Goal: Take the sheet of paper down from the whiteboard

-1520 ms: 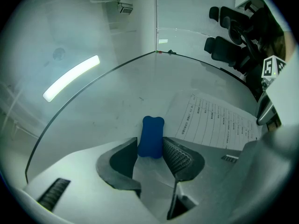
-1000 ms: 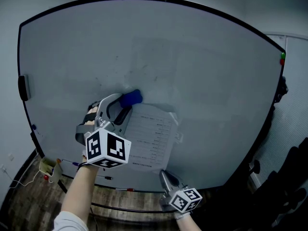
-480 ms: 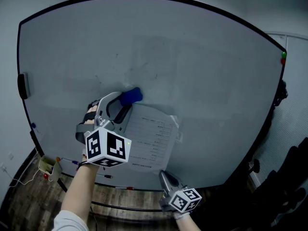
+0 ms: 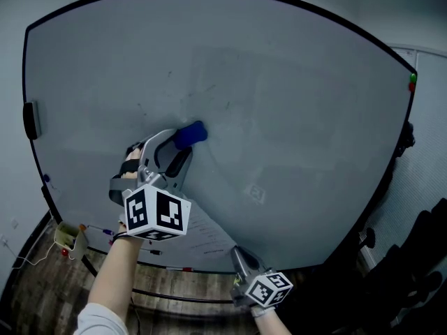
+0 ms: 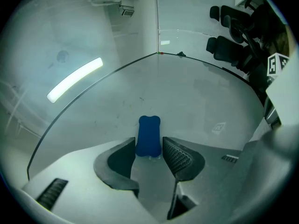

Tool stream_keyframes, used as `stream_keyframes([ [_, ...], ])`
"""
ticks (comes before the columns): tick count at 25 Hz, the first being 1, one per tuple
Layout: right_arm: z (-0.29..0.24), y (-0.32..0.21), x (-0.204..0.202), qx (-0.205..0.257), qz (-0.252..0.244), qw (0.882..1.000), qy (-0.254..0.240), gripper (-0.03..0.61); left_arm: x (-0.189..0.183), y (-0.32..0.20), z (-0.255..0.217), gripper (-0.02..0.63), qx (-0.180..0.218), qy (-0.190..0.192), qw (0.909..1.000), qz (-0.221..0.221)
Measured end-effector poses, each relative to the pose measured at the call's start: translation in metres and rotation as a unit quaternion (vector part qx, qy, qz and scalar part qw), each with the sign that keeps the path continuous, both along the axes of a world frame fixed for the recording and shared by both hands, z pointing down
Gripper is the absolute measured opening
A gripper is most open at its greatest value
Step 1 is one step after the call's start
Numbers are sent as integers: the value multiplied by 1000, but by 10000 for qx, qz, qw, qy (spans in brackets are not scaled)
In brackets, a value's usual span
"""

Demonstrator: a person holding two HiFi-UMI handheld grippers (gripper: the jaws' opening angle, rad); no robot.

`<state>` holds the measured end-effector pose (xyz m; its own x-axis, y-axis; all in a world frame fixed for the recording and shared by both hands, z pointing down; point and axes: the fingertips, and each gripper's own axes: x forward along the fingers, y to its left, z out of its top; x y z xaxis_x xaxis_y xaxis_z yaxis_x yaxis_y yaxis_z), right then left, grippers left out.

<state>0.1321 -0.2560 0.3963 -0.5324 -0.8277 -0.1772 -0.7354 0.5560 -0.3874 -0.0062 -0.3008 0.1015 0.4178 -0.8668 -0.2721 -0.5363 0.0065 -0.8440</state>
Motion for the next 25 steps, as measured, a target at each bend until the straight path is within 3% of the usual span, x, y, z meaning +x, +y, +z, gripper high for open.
stream_keyframes([
  [9,-4,-1,-5,13,-64,10000,26,18,-2,8,19,192,-94,-113,9999,56],
  [15,2,-2,-10,-89,-124,9998,111,18,-16,16,33,188,-156,8,9999,35],
  [17,3,-3,-12,-108,-156,9997,138,18,-22,20,39,140,-130,54,9999,-10],
  [19,3,-3,-15,-123,-186,9996,166,18,-30,23,47,41,-91,94,9999,-64],
  [25,4,-4,-21,-140,-276,9992,248,17,-52,28,82,15,-463,248,9986,-31],
])
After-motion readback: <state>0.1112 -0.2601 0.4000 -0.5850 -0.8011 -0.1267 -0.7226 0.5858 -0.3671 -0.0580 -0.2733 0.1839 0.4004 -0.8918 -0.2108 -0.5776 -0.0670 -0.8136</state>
